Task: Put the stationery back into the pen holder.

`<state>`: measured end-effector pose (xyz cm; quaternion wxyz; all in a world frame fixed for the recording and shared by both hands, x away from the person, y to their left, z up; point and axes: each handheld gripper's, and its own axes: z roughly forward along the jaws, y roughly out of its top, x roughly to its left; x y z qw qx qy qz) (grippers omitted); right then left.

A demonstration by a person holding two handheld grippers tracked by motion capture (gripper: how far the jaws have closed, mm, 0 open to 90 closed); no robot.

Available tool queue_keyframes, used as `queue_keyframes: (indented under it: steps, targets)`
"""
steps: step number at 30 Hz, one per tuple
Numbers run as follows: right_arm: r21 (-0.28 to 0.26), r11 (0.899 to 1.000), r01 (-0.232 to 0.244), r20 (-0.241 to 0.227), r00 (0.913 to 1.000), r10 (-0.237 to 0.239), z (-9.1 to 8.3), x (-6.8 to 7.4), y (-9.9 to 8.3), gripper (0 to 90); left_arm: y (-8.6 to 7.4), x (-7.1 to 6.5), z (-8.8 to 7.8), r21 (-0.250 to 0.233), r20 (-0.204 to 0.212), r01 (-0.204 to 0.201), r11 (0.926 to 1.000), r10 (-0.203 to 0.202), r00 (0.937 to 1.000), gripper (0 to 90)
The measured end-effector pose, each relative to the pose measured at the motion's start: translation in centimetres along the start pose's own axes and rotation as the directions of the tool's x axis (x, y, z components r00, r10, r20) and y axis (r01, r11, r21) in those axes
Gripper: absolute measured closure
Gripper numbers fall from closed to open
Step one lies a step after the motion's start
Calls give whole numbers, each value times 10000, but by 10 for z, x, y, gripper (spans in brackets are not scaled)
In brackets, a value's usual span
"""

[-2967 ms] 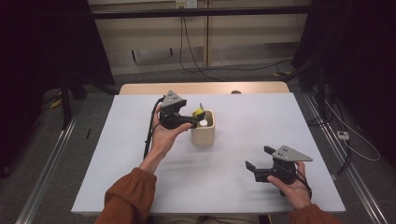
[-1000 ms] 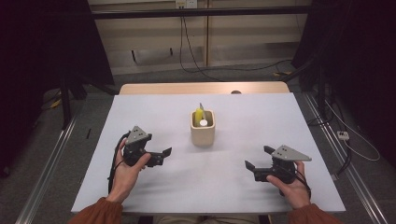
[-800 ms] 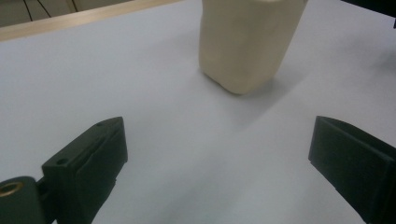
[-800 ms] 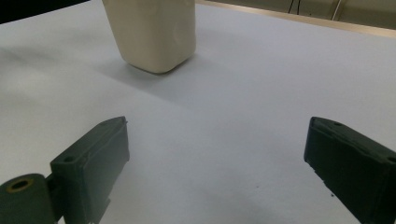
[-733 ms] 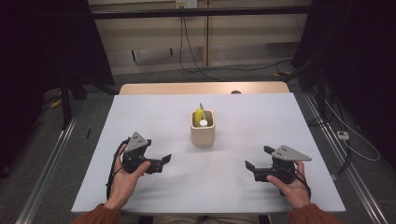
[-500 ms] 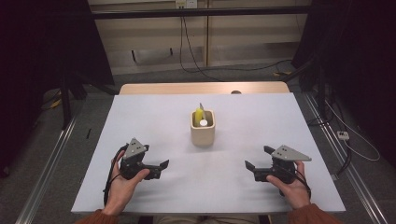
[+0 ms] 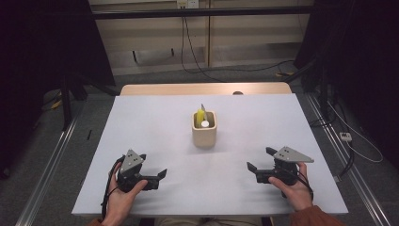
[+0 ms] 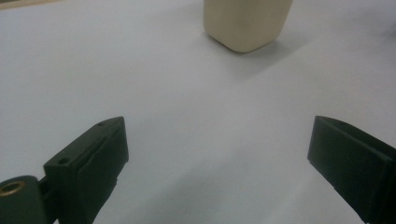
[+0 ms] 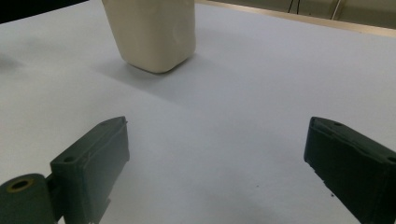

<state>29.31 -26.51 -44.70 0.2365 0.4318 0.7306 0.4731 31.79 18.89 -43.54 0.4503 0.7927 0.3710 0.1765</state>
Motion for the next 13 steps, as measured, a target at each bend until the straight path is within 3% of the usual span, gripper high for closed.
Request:
queue_keyframes:
  steps: [4,6,13]
  targets:
    - [3,10000,17,5,10000,-17,1,-1,0,68,-3,0,0,-70,194,274,9996,-273,9994,51]
    - [49,10000,-3,10,10000,2,1,-1,-1,68,-3,-1,-1,-311,113,227,9993,-224,9997,51]
    - [29,10000,-4,16,10000,4,1,-1,0,68,-3,2,-1,-246,170,346,9991,-342,9993,51]
